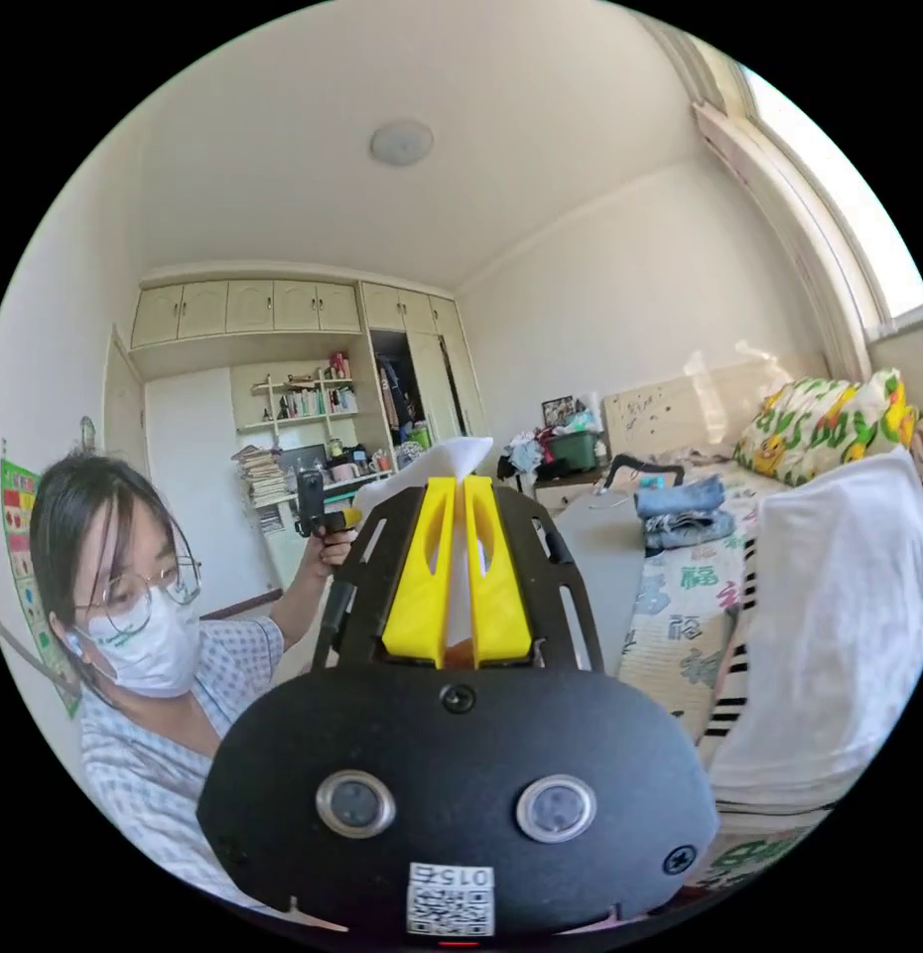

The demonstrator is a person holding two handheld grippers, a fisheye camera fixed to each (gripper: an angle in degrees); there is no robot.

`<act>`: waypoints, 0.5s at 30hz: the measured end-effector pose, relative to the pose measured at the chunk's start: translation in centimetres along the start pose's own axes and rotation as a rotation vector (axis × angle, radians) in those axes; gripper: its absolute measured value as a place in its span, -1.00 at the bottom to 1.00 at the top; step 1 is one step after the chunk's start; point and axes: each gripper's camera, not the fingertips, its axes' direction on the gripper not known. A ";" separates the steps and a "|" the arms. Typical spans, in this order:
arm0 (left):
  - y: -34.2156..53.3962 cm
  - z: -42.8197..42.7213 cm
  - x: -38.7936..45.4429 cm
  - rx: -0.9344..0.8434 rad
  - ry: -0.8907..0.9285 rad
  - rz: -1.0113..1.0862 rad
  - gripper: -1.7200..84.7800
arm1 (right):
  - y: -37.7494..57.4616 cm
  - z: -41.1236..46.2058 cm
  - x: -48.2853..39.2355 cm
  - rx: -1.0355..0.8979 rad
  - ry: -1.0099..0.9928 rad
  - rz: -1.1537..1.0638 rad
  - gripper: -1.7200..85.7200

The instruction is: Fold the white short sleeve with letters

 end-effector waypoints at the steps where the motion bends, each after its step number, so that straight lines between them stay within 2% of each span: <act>1: -1.4 2.2 0.1 0.017 0.040 0.023 -0.97 | -0.5 -1.0 -0.7 0.010 0.033 -0.020 -0.98; 5: -6.1 8.9 -0.4 0.082 0.165 0.072 -0.97 | -5.3 -5.2 -3.7 0.029 0.256 -0.109 -0.98; 10: -13.6 19.9 -4.4 0.144 0.309 0.031 -0.96 | -11.7 -5.0 -2.5 -0.008 0.549 -0.141 -0.98; 13: -16.3 26.1 -8.1 0.155 0.333 -0.044 -0.96 | -15.1 -2.3 2.7 -0.088 0.673 -0.090 -0.97; 15: -16.9 29.9 -11.0 0.154 0.336 -0.110 -0.96 | -16.7 1.3 9.3 -0.181 0.753 -0.005 -0.97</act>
